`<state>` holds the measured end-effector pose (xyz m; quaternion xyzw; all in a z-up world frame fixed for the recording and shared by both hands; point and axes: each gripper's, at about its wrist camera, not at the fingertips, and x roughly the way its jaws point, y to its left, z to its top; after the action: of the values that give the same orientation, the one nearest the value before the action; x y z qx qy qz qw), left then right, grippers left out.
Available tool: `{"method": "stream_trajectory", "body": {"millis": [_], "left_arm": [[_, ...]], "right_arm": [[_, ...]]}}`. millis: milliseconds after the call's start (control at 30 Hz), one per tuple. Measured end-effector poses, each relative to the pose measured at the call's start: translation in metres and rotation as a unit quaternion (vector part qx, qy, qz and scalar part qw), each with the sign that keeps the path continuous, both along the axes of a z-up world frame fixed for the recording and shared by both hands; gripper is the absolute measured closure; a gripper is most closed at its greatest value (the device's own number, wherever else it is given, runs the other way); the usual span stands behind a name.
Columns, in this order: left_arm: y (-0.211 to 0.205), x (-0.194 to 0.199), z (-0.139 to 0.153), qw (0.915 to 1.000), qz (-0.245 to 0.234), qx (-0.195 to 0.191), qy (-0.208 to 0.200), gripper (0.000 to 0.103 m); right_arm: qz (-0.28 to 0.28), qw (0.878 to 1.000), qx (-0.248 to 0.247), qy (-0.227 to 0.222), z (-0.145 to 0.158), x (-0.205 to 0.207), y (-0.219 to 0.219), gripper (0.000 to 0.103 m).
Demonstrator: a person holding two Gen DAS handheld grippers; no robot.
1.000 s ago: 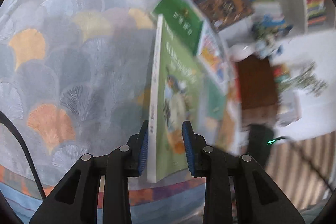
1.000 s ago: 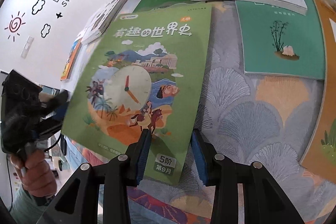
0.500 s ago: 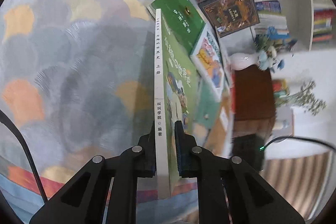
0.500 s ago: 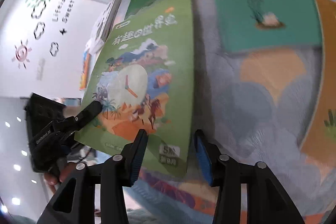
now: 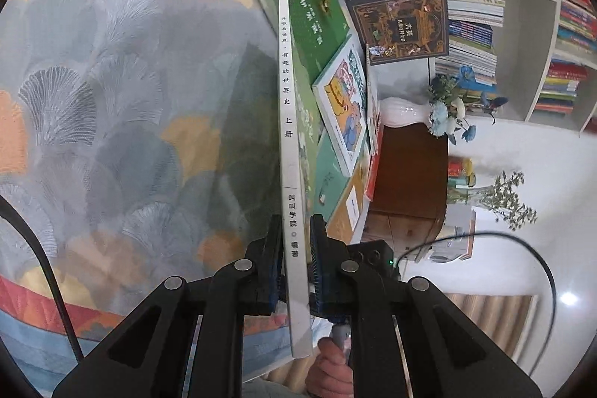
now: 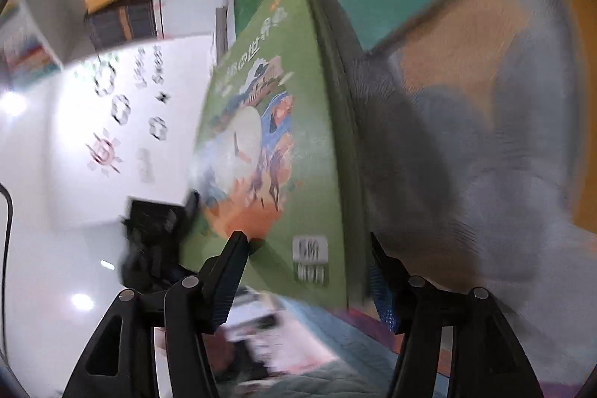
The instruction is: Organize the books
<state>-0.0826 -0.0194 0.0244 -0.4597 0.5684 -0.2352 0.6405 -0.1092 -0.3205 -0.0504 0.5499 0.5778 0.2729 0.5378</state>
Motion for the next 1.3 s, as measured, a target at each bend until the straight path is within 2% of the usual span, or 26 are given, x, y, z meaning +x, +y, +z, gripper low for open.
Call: {"method": "stream_trajectory", "body": {"millis": [67,167,367,467,533,700,833,933,1067,1167,1300], "left_arm": [[0.002,0.001,-0.002,1.0000,-0.003,-0.002,0.003,0.093],[0.007,0.003,-0.005,1.0000,-0.007,-0.001,0.003,0.093],[0.010,0.010,-0.003,0.9987,-0.033,0.036,-0.010,0.093],[0.011,0.011,0.005,0.9944,-0.054,0.083,-0.037,0.093],[0.013,0.011,0.010,0.9912,-0.068,0.101,-0.051,0.093],[0.022,0.015,0.016,0.9863,-0.091,0.117,-0.072,0.093],[0.033,0.016,0.028,0.9817,-0.106,0.122,-0.101,0.093],[0.046,0.019,0.038,0.9796,-0.111,0.121,-0.116,0.092],[0.068,0.020,0.052,0.9785,-0.102,0.120,-0.133,0.091],[0.086,0.025,0.065,0.9781,-0.091,0.114,-0.149,0.091],[0.127,0.049,0.084,0.9756,-0.070,0.107,-0.178,0.090]], "right_arm": [[-0.010,1.000,-0.004,-0.010,0.004,0.000,-0.004,0.044],[-0.005,0.998,-0.041,-0.037,0.018,-0.001,-0.003,0.054],[0.021,0.990,-0.121,-0.072,0.037,0.000,0.010,0.055],[0.039,0.974,-0.197,-0.105,0.054,0.002,0.027,0.056],[0.049,0.963,-0.237,-0.120,0.061,0.003,0.035,0.056],[0.064,0.940,-0.300,-0.151,0.075,-0.004,0.048,0.056],[0.080,0.911,-0.350,-0.200,0.104,-0.009,0.076,0.056],[0.087,0.893,-0.377,-0.229,0.124,-0.013,0.092,0.056],[0.087,0.882,-0.389,-0.253,0.148,-0.012,0.114,0.056],[0.086,0.867,-0.405,-0.276,0.169,-0.005,0.140,0.056],[0.081,0.858,-0.404,-0.306,0.187,0.026,0.179,0.056]]}}
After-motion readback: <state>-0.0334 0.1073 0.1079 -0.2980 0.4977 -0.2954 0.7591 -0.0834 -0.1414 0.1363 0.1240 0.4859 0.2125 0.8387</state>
